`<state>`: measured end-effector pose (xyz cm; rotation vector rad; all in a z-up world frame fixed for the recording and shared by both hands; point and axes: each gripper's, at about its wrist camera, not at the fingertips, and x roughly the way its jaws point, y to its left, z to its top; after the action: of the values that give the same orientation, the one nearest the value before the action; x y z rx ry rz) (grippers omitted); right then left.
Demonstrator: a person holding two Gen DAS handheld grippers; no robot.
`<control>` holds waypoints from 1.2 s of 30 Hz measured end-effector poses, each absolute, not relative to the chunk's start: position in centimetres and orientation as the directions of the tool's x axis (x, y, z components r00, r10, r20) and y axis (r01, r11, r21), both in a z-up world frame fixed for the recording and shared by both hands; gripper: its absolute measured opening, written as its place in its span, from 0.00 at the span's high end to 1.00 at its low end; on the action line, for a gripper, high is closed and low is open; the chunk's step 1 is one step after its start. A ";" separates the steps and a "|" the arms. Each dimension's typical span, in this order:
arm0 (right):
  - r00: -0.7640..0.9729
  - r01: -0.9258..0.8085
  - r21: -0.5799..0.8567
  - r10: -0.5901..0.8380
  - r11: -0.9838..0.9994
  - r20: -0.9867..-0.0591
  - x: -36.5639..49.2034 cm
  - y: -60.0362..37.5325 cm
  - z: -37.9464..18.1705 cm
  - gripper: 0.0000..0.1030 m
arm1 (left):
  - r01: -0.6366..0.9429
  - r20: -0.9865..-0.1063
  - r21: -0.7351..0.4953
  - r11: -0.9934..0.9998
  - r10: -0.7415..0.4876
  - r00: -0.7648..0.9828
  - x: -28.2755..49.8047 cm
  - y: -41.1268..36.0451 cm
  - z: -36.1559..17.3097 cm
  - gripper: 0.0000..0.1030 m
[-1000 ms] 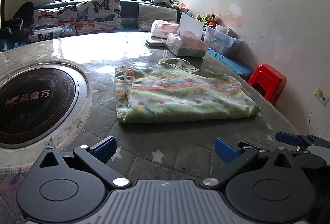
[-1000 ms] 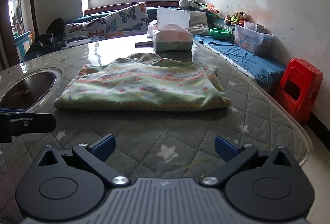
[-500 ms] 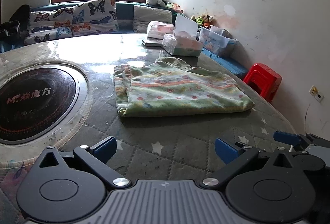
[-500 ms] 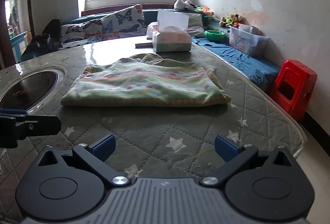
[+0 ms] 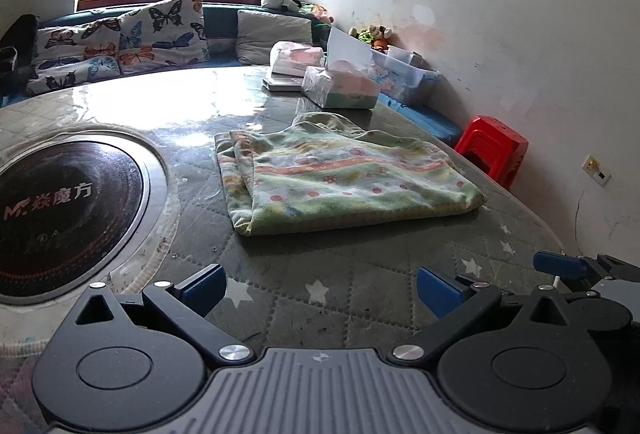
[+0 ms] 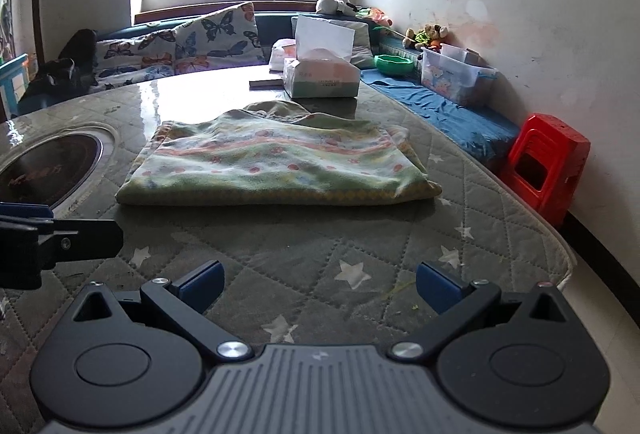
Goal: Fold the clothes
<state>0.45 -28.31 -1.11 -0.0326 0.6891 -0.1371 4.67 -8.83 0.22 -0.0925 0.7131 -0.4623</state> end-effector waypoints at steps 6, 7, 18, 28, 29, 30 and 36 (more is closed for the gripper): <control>0.742 0.165 -0.077 -0.175 0.983 -0.647 0.5 -28.1 -1.3 0.00 | 0.420 -0.614 -0.241 0.875 -0.472 0.632 5.2 -9.0 0.2 0.00; 0.739 0.173 -0.075 -0.180 0.982 -0.649 0.4 -28.0 -1.3 0.00 | 0.428 -0.617 -0.239 0.872 -0.477 0.626 5.3 -9.1 0.2 0.00; 0.732 0.209 -0.059 -0.196 0.976 -0.652 0.1 -27.8 -1.7 0.00 | 0.468 -0.636 -0.221 0.856 -0.490 0.596 5.8 -9.8 0.3 0.00; 0.765 0.150 -0.055 -0.151 0.987 -0.626 -0.7 -28.6 -1.9 0.00 | 0.420 -0.626 -0.201 0.885 -0.446 0.640 4.3 -10.2 0.2 0.00; 0.769 0.141 -0.054 -0.143 0.989 -0.623 -0.8 -28.8 -2.0 0.00 | 0.413 -0.623 -0.200 0.889 -0.440 0.647 4.1 -10.3 0.2 0.00; 0.773 0.135 -0.051 -0.138 0.989 -0.619 -0.9 -29.0 -2.1 0.00 | 0.405 -0.620 -0.199 0.892 -0.435 0.653 3.9 -10.3 0.2 0.00; 0.789 0.101 -0.029 -0.098 0.994 -0.606 -1.5 -29.9 -2.5 0.00 | 0.363 -0.612 -0.182 0.914 -0.394 0.686 2.8 -10.7 0.0 0.00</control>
<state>-1.50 -29.94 -2.46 0.0055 0.6521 -0.1071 2.77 -10.67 0.03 -0.0474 0.6957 -0.4241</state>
